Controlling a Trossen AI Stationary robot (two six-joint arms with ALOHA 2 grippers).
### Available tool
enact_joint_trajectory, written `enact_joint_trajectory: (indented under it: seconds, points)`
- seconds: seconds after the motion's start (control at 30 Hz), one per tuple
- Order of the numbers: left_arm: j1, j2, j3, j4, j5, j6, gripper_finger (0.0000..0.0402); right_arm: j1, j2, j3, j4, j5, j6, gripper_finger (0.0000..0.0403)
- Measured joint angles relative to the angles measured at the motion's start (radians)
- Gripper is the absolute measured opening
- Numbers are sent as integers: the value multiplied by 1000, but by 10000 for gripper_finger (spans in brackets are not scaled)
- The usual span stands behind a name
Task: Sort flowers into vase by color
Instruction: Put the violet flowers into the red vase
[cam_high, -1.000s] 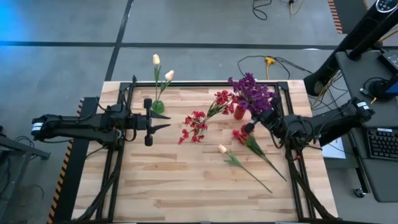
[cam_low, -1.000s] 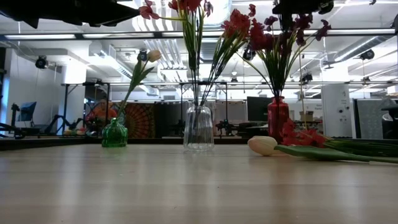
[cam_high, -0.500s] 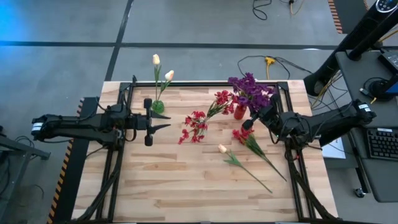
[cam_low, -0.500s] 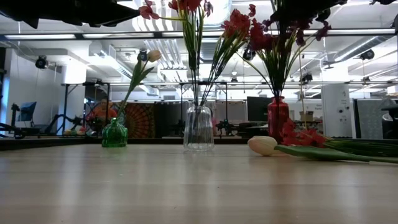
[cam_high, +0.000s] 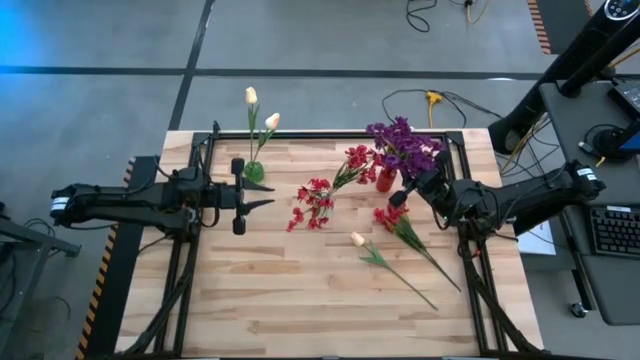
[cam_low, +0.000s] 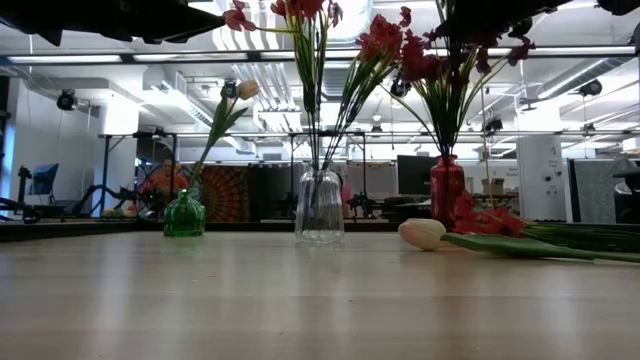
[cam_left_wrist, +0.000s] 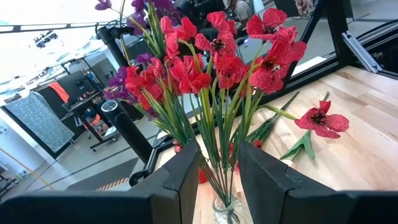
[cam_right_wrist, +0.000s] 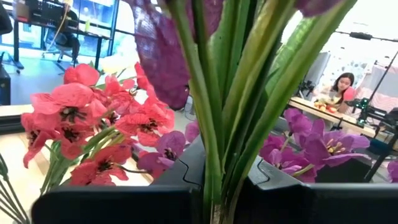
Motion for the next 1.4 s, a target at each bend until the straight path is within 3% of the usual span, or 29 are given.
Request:
enact_joint_trajectory:
  seconds: [1.4]
  points:
    - [2, 0, 0, 1, 0, 4, 95, -52, 71, 0, 74, 0, -33, 28]
